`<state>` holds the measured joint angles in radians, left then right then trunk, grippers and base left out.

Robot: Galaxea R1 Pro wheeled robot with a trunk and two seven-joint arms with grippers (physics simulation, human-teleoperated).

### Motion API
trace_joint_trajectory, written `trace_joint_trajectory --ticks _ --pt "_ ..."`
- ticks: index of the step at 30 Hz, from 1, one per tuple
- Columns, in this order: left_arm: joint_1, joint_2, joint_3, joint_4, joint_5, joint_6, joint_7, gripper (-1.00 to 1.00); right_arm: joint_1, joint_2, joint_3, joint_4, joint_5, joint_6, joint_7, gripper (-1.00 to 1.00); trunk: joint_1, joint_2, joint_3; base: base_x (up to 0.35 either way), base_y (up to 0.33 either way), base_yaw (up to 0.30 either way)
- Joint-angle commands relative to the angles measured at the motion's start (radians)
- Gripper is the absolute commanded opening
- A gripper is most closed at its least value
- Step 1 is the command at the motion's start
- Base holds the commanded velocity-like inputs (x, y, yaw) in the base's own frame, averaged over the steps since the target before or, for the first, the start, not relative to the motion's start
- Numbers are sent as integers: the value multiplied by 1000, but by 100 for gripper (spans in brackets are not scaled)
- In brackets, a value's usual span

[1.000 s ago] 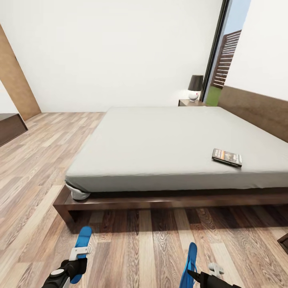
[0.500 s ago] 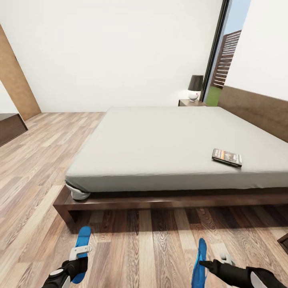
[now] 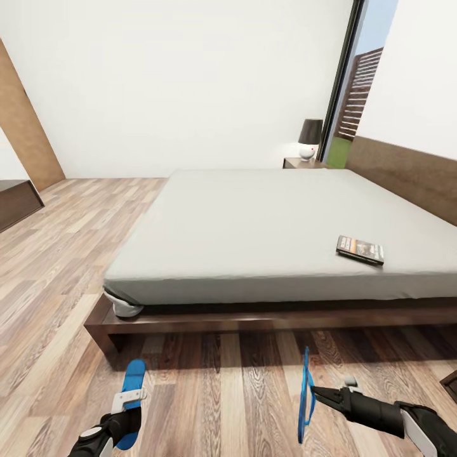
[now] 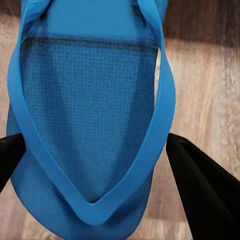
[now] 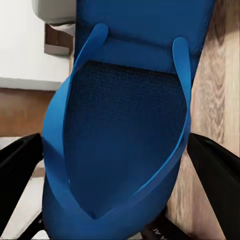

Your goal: In the bedroom, move the book from the bed onto either nightstand, and place the two sandals side by side next to the bed.

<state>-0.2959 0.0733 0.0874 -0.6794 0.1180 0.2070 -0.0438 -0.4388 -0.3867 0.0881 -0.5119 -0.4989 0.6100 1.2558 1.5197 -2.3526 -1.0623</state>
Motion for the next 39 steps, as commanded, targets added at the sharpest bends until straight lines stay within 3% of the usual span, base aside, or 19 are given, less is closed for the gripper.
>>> trace_joint_trajectory --ticks 1,6,22,39 --pt "0 0 3 -2 10 7 -4 -100 0 -6 7 -11 -7 8 18 -100 0 0 -1 0 0 0" --pt "0 -1 2 -2 11 8 -4 -100 0 -14 6 -30 -6 8 46 -100 19 -35 -17 0 0 0" --pt "0 0 2 -2 11 6 -5 -100 0 -11 7 -30 -1 7 38 -100 80 -147 -67 0 0 0" --pt "0 0 0 -2 10 5 -5 -100 0 -11 6 -28 -2 7 37 -100 88 -151 -132 0 0 0"
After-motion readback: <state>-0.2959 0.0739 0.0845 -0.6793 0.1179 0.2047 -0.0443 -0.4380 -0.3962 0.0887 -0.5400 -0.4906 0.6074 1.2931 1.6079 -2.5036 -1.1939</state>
